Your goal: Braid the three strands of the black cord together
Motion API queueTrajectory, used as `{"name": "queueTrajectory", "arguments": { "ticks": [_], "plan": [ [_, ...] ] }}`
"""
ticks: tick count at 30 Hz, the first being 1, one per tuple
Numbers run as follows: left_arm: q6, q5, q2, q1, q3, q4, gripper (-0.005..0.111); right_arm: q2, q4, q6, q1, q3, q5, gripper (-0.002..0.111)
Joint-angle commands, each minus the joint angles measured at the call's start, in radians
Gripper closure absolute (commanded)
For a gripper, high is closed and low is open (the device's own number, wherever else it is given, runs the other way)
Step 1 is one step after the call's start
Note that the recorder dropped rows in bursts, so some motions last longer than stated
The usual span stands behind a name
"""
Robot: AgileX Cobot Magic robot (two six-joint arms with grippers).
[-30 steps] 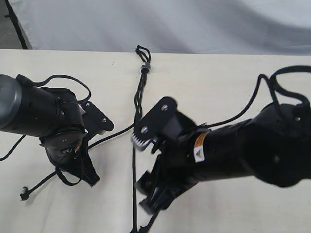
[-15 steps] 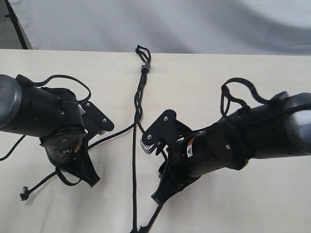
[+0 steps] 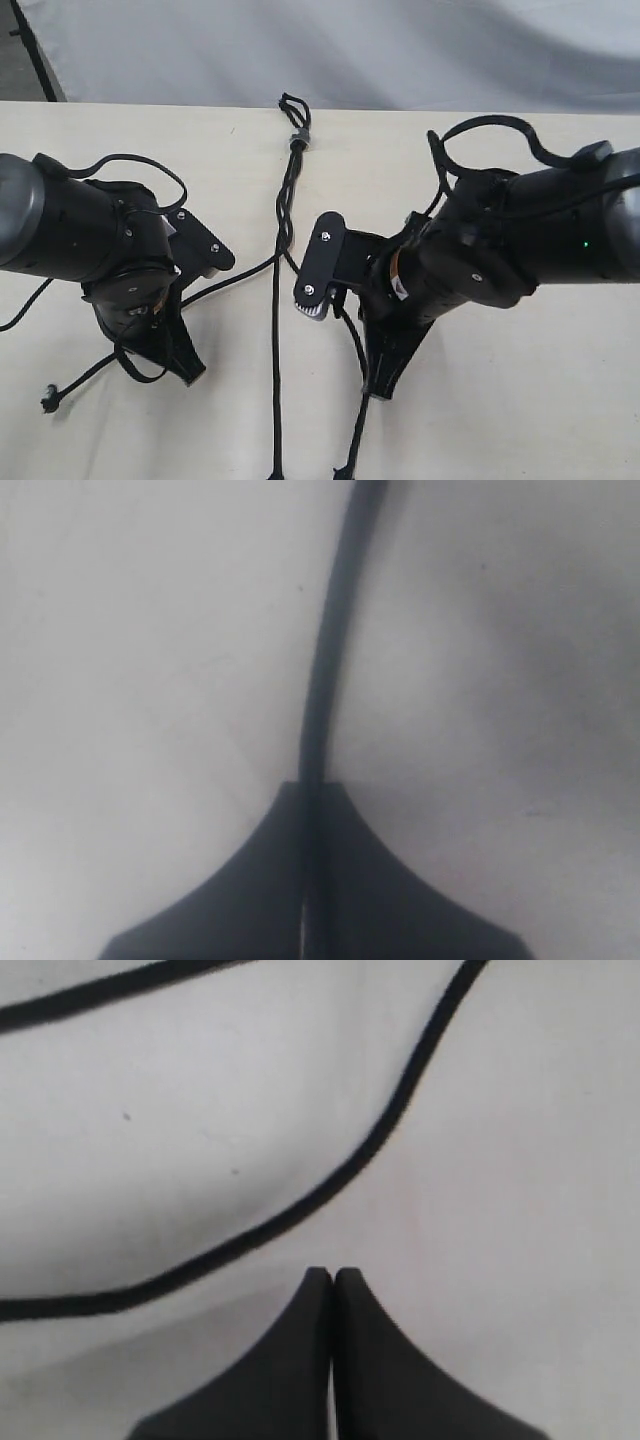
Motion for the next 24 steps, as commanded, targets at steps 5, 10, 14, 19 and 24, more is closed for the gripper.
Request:
{"name": "queueTrajectory", "arguments": {
  "ticks": [5, 10, 14, 19, 24],
  "plan": [
    [0.003, -0.018, 0.041, -0.002, 0.039, -0.114, 0.106, -0.016, -0.350, 0.415, -0.006, -0.005, 0.002, 0.109],
    [0.003, -0.013, 0.041, -0.002, 0.039, -0.114, 0.106, -0.035, -0.352, 0.849, -0.006, -0.016, 0.002, 0.108],
    [0.003, -0.017, 0.041, -0.002, 0.039, -0.114, 0.106, -0.009, -0.358, 1.016, -0.006, -0.015, 0.006, 0.108],
    [0.003, -0.017, 0.041, -0.002, 0.039, -0.114, 0.106, 0.060, -0.358, 1.045, -0.006, -0.015, -0.048, 0.078],
    [0.003, -0.017, 0.041, -0.002, 0.039, -0.114, 0.106, 0.069, -0.278, 1.046, -0.002, -0.015, -0.129, 0.056]
  ]
}}
